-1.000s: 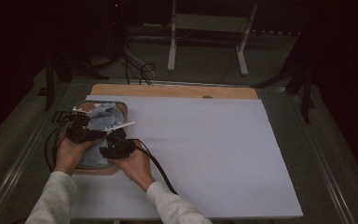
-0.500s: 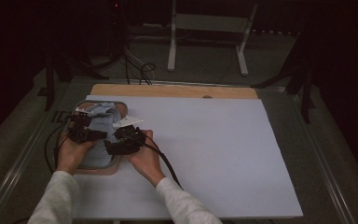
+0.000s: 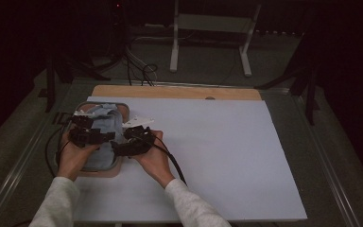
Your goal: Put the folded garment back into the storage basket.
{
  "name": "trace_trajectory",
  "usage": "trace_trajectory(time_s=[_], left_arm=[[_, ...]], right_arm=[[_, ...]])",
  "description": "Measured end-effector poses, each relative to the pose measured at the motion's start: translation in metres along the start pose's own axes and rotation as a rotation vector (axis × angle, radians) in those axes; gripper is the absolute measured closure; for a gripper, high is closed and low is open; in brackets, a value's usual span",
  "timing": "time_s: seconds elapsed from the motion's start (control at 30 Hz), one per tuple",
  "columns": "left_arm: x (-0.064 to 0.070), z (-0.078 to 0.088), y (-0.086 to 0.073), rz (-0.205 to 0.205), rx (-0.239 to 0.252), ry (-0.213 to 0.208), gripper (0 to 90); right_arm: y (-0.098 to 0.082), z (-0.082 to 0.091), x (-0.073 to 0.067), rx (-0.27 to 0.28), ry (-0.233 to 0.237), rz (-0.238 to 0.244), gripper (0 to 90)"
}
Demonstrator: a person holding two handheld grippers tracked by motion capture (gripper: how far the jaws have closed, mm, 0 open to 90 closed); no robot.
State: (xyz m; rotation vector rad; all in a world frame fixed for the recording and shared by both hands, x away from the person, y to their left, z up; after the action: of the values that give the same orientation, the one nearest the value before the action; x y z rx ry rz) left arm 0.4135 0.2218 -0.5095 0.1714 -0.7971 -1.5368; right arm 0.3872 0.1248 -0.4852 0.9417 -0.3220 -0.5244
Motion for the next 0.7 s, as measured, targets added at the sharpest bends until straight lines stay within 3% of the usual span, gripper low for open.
trace_trajectory(time_s=[0.13, 0.47, 0.7], left_arm=[[0.005, 0.003, 0.001, -0.005, 0.026, -0.003, 16.4], [0.019, 0.014, 0.003, -0.03, 0.081, -0.045, 2.5], [0.027, 0.026, 0.003, -0.061, 0.129, -0.04, 0.5]], right_arm=[[-0.001, 0.005, 0.004, 0.008, -0.002, -0.006, 15.4], [-0.004, 0.019, 0.016, 0.033, -0.02, -0.021, 14.4], [-0.009, 0.03, 0.023, 0.045, -0.031, -0.019, 13.3]])
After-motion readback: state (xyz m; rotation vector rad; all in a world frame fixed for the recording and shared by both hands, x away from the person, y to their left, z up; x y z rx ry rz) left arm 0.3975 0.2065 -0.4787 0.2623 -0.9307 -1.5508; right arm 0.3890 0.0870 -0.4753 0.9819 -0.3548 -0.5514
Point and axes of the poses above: each handheld gripper's, and its own axes: z roughly backward along the jaws, y roughly out of its top, x roughly to its right, the point moved 10 cm from there along -z, roughly forward along the jaws, and after that the axes turned 14 degrees about z, right-handed, at the moved point
